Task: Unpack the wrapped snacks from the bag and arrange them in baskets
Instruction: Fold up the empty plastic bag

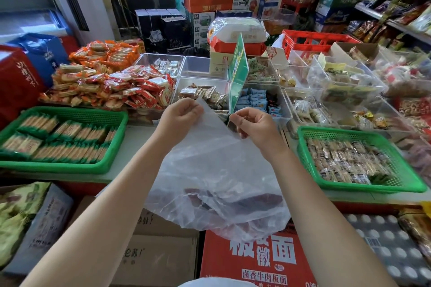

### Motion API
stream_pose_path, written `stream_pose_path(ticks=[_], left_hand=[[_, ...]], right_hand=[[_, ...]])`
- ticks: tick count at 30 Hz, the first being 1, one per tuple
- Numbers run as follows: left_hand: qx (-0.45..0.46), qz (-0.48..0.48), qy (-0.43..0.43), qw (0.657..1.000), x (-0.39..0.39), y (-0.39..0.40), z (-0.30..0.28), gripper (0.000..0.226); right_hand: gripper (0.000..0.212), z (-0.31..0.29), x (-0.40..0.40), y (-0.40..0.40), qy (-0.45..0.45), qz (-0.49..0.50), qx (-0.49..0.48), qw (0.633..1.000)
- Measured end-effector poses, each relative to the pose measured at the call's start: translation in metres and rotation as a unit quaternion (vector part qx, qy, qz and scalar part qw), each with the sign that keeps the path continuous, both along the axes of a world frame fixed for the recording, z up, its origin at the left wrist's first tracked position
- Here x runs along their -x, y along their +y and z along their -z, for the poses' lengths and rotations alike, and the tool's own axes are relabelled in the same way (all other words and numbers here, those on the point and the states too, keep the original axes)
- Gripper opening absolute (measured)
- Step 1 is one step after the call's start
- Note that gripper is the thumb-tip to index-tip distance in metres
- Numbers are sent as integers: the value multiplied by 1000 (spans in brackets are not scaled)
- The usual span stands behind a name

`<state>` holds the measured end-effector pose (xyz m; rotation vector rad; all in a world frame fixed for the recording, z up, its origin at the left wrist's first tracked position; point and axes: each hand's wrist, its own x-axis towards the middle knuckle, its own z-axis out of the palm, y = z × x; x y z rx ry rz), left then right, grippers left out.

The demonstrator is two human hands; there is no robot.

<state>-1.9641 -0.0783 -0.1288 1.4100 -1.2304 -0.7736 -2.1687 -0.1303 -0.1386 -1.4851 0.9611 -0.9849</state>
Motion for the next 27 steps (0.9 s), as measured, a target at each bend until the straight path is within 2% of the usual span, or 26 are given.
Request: stream_pose_path(ticks=[3, 6, 10, 16, 19, 23, 25, 27], left_hand=[[10, 2, 0, 1000, 1, 1, 1, 14], [15, 2, -15, 1000, 4, 0, 4, 15], [5, 16, -23, 1000, 6, 1, 7, 11], [-4, 35, -3, 999, 2, 2, 8, 7], [7, -2, 12, 1000, -1, 5, 6, 9], [30, -94, 18, 995, -11, 7, 3, 11], [14, -80, 11, 997, -13, 7, 3, 12], [-8, -47, 9, 999, -10, 7, 3, 15]], right_hand=[[34, -5, -1, 4, -60, -45, -49, 996], [36, -11, -9, 7, -108, -105, -91, 984], [42, -11, -16, 8, 13, -89, -29, 996], [64, -5, -24, 2, -8, -110, -69, 992], [63, -4, -21, 0, 20, -123, -56, 991], [63, 5, -9, -6, 107, -71, -34, 991], [55, 6, -7, -8, 104, -52, -36, 993], [36, 4, -12, -10, 89, -59, -20, 994]])
